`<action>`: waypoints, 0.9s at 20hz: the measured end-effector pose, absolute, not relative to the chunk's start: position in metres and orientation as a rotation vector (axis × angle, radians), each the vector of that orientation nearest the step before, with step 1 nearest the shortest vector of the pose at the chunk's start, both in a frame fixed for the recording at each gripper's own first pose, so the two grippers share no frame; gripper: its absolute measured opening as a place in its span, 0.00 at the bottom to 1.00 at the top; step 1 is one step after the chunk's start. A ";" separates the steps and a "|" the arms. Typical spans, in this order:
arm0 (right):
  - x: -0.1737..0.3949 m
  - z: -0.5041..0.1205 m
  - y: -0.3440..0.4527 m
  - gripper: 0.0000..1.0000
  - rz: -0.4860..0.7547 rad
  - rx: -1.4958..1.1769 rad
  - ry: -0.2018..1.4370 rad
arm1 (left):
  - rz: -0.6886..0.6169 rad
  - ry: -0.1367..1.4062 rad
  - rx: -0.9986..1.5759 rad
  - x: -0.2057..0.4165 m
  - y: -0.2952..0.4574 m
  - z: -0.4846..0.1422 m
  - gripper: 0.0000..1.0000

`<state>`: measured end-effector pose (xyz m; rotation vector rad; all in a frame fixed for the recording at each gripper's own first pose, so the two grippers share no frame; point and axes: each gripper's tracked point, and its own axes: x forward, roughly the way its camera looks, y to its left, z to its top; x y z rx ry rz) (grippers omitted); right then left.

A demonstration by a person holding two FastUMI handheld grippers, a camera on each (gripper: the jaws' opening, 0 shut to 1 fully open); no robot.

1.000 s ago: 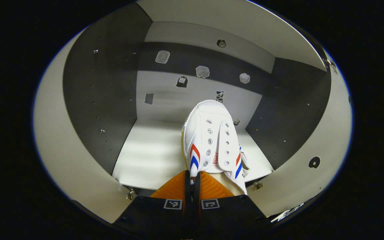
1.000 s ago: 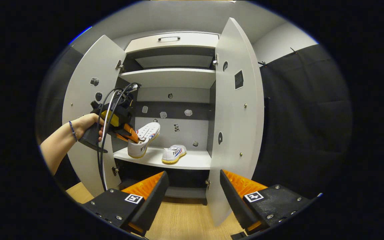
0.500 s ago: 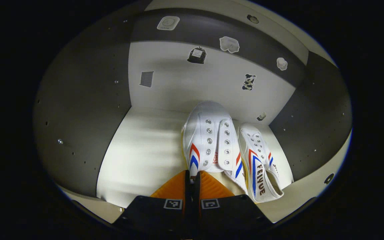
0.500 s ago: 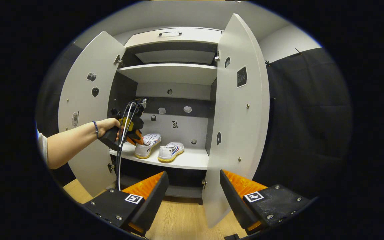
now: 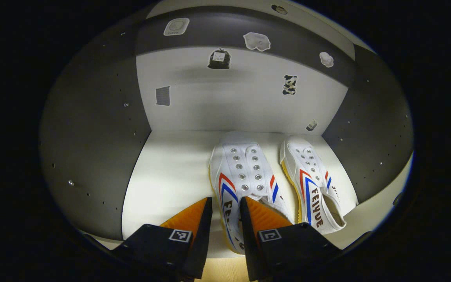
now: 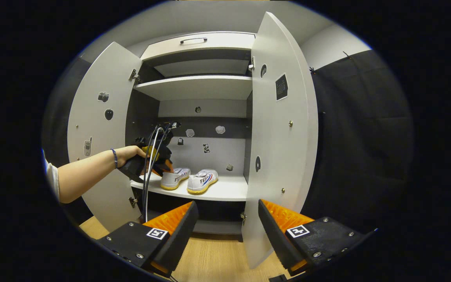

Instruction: Grab one shoe with the right hand and put it into the shoe cabinet, grab the other shoe with the left hand and put it into the shoe cabinet; then close the right door with the right hand and the left door with the left hand.

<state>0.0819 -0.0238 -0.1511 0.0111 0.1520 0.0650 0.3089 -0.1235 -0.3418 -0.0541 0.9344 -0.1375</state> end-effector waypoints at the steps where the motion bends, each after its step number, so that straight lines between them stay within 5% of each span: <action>1: 0.085 -0.150 -0.026 0.94 0.070 0.016 0.152 | -0.129 0.915 -0.037 0.309 -0.121 -0.337 0.49; 4: 0.084 -0.148 -0.025 0.94 0.080 0.028 0.151 | -0.083 0.820 -0.006 0.316 -0.113 -0.317 0.96; 18: 0.054 -0.098 -0.079 0.94 0.110 0.002 0.058 | -0.104 0.284 -0.026 0.238 -0.120 -0.134 0.96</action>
